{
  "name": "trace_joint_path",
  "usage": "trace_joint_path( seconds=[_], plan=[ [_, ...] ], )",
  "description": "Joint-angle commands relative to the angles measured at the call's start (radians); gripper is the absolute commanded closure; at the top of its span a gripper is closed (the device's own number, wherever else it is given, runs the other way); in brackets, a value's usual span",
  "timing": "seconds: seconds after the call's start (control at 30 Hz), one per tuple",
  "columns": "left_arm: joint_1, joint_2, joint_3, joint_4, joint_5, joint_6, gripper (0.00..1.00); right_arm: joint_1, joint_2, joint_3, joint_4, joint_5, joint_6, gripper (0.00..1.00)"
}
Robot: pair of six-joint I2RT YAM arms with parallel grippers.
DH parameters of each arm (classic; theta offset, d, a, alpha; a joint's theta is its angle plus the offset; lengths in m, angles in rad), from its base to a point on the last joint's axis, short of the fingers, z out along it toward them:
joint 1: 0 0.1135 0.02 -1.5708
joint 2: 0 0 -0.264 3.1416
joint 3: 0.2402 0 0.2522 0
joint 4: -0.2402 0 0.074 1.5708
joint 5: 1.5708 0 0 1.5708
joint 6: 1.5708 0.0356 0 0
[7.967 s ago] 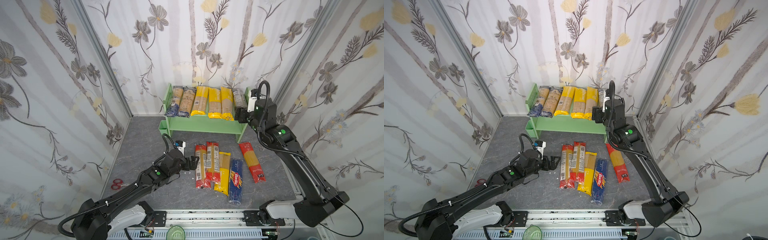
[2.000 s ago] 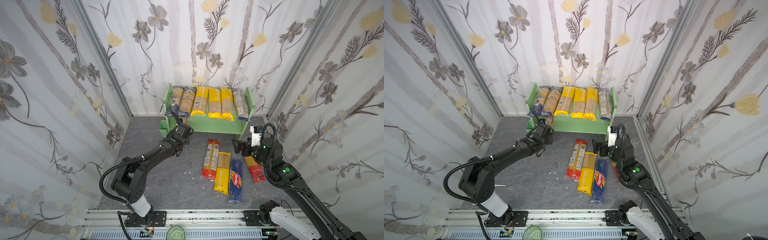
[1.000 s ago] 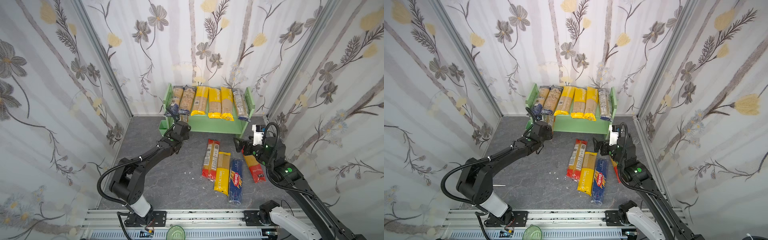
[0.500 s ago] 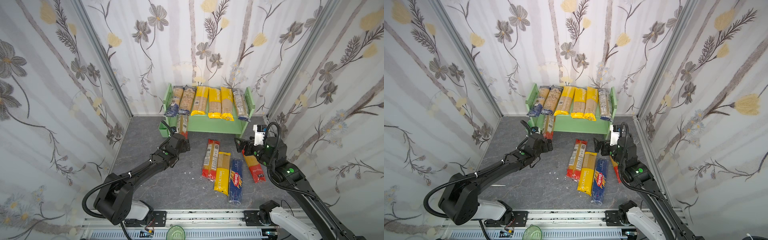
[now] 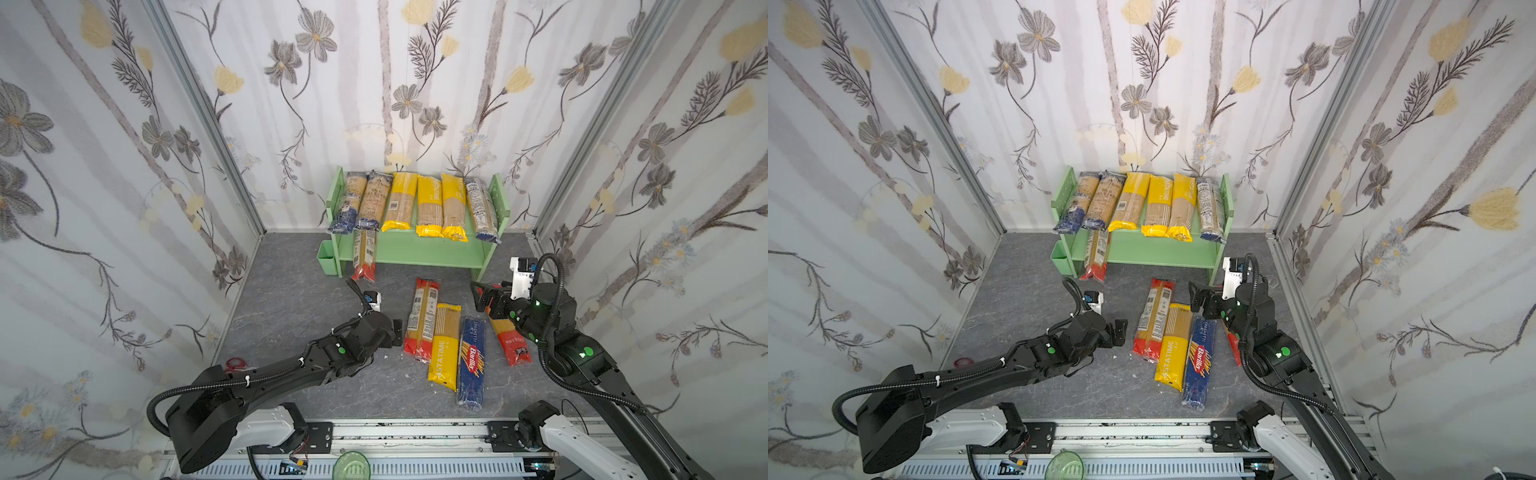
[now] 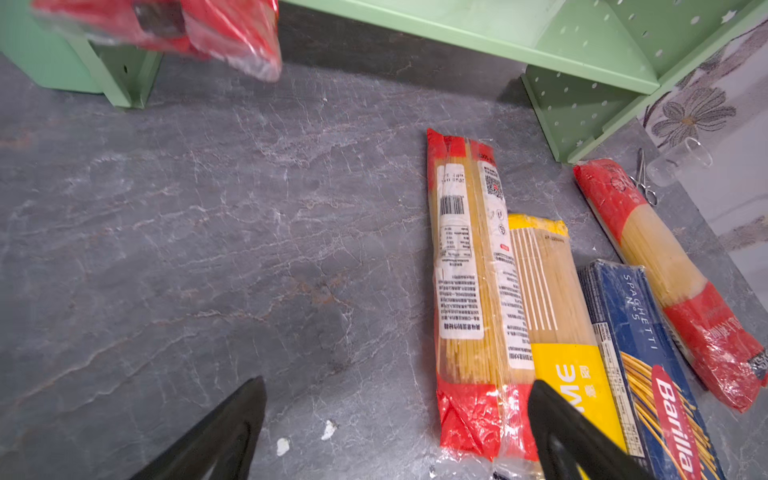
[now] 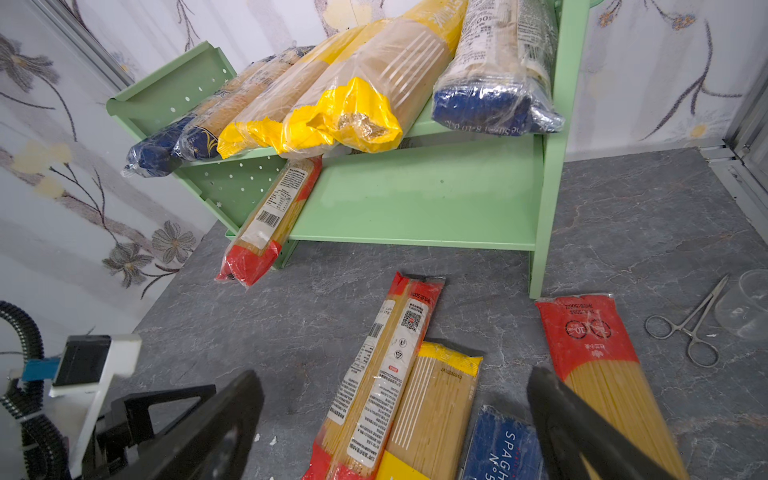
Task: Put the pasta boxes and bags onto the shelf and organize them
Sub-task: 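Move the left gripper down to the next white-and-red pack on the table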
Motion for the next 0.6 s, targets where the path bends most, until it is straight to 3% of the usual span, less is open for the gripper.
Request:
trace_joint_path(
  seconds=[0.0,0.2,0.57],
  plan=[
    [-0.053,0.002,-0.049,0.115,-0.048,-0.090,0.00,0.023,-0.016,-0.013,-0.014,0.035,0.036,0.00],
    [-0.132,0.099,-0.042,0.171,-0.060,-0.095,0.00,0.063,-0.066,-0.037,-0.038,0.063,0.072,0.00],
    [-0.168,0.360,0.075,0.216,0.000,-0.035,0.00,0.077,-0.129,-0.048,-0.096,0.099,0.079,0.00]
  ],
)
